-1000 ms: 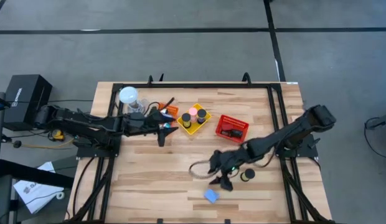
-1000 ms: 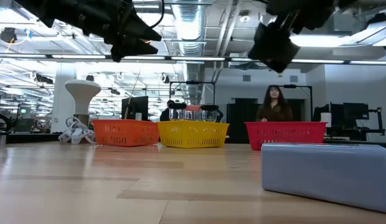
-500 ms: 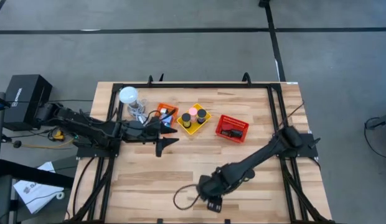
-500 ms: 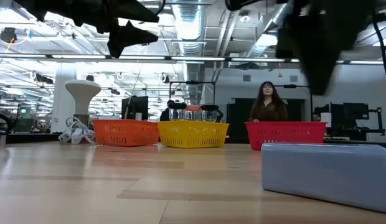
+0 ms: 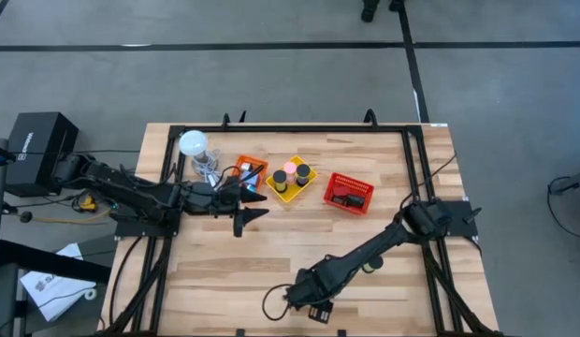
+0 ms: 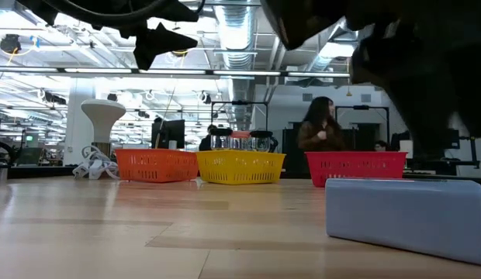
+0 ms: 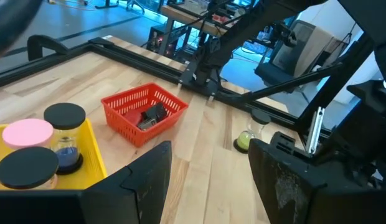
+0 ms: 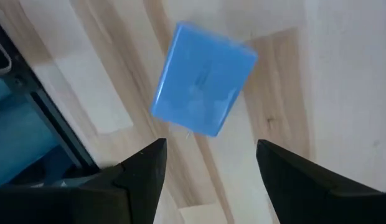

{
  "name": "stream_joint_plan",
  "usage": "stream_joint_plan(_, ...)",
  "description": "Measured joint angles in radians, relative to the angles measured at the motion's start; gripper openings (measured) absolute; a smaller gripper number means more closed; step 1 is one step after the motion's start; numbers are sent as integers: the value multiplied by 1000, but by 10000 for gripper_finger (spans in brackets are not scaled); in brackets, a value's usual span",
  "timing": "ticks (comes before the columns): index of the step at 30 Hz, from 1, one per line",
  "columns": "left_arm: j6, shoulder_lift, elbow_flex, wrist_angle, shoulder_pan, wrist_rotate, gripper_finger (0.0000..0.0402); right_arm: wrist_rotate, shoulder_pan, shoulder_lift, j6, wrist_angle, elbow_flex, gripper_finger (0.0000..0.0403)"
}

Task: Pick & Place Office items
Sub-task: Put the blue charger adapter in the orange bin

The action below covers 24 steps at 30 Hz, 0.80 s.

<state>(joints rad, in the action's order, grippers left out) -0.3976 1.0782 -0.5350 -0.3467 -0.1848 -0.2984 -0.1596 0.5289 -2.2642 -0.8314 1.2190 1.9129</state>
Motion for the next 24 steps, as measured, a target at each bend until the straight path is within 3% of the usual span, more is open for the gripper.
stream_joint_plan(24, -1, 0, 0, -3, 0, 0, 210, -81, -40, 0, 0, -46, -1, 240)
